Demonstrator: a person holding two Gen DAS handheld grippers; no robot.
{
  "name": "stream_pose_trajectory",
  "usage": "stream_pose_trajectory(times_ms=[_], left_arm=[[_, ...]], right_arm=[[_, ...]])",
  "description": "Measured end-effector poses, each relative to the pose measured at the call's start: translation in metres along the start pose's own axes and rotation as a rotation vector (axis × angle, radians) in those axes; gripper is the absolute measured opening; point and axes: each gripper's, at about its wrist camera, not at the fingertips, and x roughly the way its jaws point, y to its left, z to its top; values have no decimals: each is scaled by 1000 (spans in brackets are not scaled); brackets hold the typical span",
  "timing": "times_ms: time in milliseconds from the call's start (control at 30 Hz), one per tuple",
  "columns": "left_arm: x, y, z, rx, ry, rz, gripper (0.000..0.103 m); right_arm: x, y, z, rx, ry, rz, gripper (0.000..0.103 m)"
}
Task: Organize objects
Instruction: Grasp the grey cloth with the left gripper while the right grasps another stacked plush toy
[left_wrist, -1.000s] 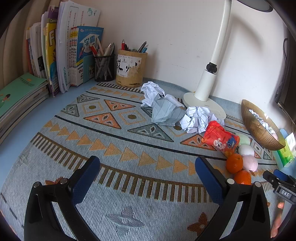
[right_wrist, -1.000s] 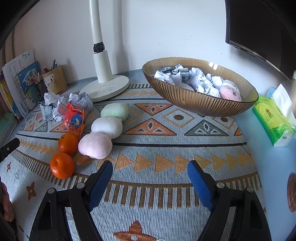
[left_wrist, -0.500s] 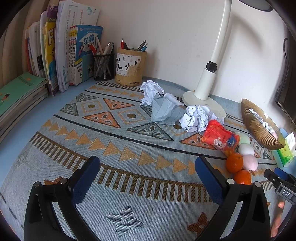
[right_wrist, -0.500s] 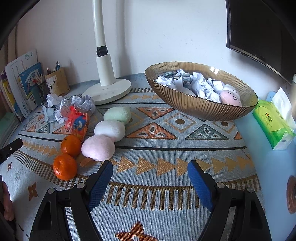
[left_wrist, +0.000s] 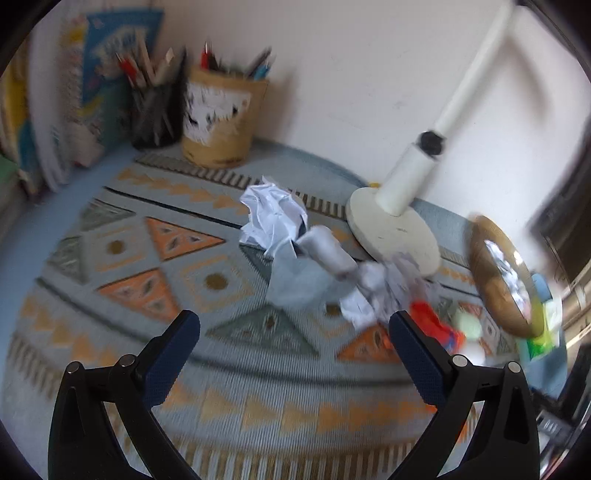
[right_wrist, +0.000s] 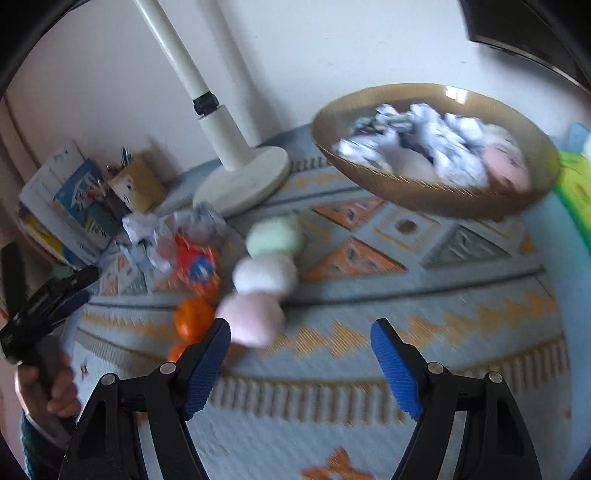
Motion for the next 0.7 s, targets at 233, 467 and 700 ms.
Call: stream_pose_trajectory(times_ms=[233, 467, 700], left_arm=[[33, 1, 4, -35, -9, -70, 51], [-19, -3, -23, 4, -76, -127, 50], [-56, -7, -75, 63, -114, -99, 50]], right_arm=[[31, 15, 1, -29, -15, 50, 63], [22, 38, -13, -166, -66, 70, 30], [-16, 13, -24, -141, -43, 158, 30]])
